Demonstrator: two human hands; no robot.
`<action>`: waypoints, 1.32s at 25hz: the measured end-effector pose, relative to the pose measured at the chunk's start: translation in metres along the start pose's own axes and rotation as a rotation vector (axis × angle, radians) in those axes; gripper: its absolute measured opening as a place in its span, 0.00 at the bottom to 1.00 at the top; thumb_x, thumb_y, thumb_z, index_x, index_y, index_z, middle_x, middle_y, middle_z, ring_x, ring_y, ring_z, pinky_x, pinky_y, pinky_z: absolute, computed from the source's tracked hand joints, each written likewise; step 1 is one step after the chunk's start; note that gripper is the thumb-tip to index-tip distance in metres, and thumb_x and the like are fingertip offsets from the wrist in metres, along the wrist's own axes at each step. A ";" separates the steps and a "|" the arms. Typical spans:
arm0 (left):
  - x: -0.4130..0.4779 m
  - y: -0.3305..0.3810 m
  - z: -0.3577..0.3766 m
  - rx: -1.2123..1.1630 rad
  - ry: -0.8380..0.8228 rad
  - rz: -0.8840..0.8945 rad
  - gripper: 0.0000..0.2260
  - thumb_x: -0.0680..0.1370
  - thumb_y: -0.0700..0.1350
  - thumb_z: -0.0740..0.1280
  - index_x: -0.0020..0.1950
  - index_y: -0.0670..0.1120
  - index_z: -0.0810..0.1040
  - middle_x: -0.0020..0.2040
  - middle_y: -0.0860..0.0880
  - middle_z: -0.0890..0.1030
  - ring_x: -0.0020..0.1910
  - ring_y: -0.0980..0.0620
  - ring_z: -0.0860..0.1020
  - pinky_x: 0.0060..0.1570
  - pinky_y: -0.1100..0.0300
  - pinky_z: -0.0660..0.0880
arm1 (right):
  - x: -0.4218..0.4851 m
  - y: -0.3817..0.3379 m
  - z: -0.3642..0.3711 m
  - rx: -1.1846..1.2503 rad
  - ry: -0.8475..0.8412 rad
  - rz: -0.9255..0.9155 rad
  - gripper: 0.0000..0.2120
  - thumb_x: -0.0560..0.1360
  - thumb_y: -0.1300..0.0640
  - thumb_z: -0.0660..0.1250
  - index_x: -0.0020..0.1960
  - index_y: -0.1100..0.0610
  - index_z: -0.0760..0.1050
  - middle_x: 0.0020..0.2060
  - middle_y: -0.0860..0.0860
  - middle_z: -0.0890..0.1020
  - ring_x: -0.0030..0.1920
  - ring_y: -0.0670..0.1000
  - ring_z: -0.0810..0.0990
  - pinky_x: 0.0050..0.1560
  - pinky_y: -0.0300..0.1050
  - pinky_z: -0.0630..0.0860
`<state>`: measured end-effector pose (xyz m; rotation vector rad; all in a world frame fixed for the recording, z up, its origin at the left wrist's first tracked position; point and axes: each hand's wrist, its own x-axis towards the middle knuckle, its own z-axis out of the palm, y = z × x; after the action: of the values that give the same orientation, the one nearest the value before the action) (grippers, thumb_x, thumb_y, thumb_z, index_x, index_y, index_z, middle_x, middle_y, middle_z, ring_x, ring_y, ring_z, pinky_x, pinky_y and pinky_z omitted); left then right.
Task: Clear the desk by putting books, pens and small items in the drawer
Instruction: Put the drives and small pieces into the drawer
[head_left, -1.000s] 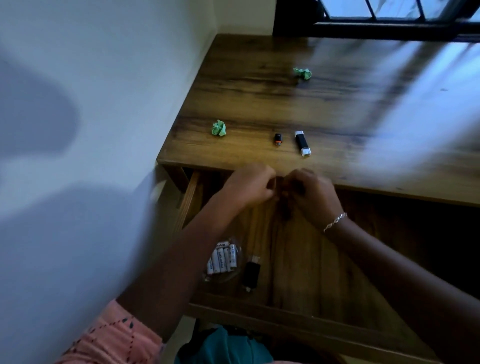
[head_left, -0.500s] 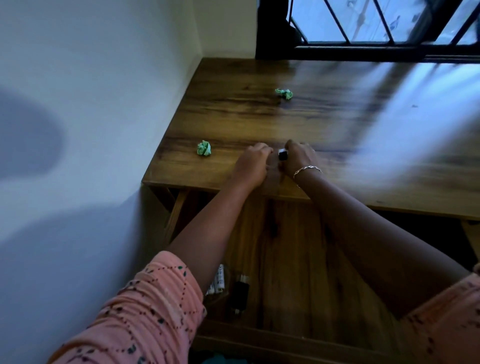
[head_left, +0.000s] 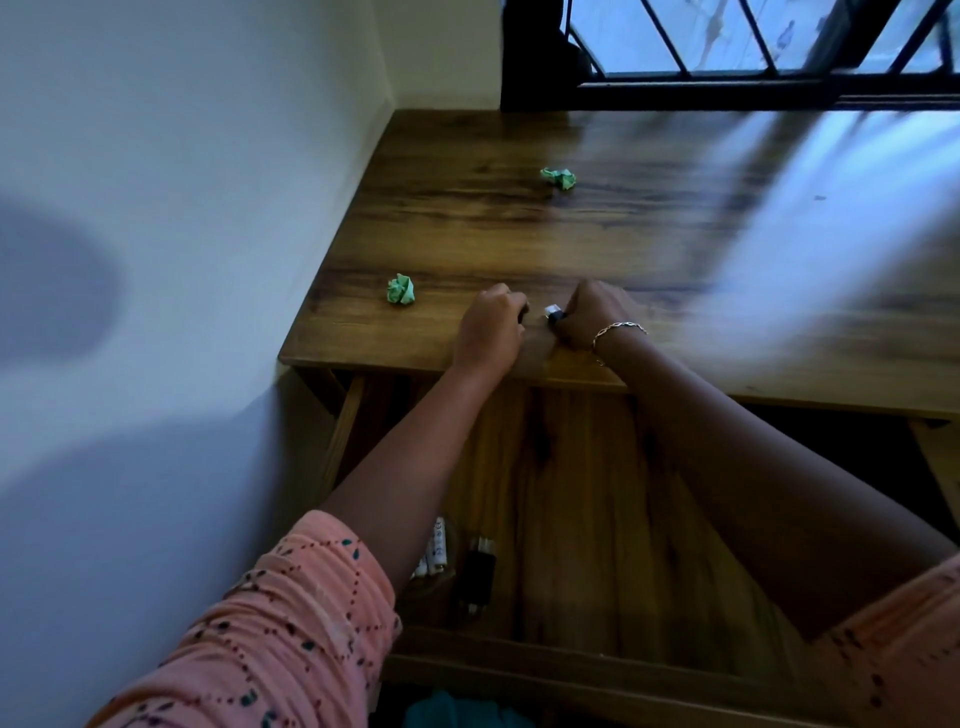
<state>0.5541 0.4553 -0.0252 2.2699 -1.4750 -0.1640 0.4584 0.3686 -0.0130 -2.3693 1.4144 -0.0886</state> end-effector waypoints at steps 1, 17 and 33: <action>-0.004 0.001 -0.003 -0.033 0.019 -0.005 0.13 0.76 0.36 0.65 0.60 0.41 0.76 0.59 0.43 0.76 0.58 0.46 0.74 0.55 0.56 0.74 | -0.006 0.002 -0.002 0.056 -0.024 0.007 0.14 0.73 0.54 0.66 0.55 0.61 0.75 0.53 0.59 0.80 0.54 0.59 0.77 0.45 0.46 0.70; -0.098 -0.002 0.001 -0.357 -0.212 0.037 0.11 0.75 0.37 0.67 0.57 0.41 0.78 0.56 0.44 0.79 0.51 0.57 0.75 0.43 0.72 0.71 | -0.160 0.026 0.116 0.428 -0.581 0.197 0.19 0.68 0.61 0.73 0.56 0.61 0.71 0.49 0.56 0.77 0.43 0.52 0.80 0.33 0.41 0.79; -0.134 -0.014 0.038 -0.484 -0.527 -0.134 0.13 0.73 0.33 0.68 0.57 0.44 0.77 0.56 0.44 0.78 0.53 0.50 0.77 0.48 0.61 0.76 | -0.166 0.048 0.090 1.175 -0.459 0.337 0.04 0.76 0.65 0.62 0.50 0.61 0.73 0.38 0.53 0.78 0.35 0.48 0.77 0.30 0.35 0.76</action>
<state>0.4967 0.5690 -0.0828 1.9946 -1.3158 -1.1041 0.3590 0.5168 -0.0905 -1.0904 1.0463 -0.2000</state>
